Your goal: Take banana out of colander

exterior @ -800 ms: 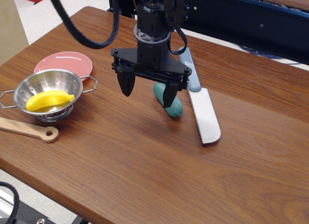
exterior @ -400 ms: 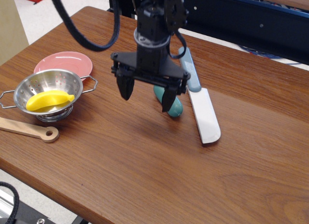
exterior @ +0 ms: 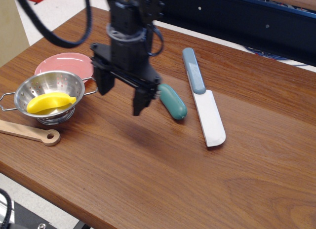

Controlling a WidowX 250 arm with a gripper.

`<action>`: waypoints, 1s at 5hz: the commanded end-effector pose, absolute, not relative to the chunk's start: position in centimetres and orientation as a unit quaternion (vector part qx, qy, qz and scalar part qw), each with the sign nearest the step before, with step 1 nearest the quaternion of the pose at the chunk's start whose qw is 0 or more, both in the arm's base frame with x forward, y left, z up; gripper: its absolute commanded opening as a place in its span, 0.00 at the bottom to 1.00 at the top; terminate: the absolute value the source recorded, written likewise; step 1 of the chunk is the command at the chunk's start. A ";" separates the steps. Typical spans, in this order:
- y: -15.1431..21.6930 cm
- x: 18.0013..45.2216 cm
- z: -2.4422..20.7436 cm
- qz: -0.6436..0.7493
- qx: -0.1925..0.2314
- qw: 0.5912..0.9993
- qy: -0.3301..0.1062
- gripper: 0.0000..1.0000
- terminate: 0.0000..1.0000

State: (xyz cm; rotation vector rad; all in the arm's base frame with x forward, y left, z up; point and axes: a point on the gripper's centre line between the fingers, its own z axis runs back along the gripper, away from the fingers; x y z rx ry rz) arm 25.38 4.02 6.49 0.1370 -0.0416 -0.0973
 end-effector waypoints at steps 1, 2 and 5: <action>8.0 25.1 8.9 -0.189 0.093 0.977 -0.044 1.00 0.00; 10.0 24.8 8.4 -0.244 0.096 0.964 -0.038 1.00 0.00; 14.9 24.7 7.3 -0.225 0.082 0.969 -0.059 1.00 0.00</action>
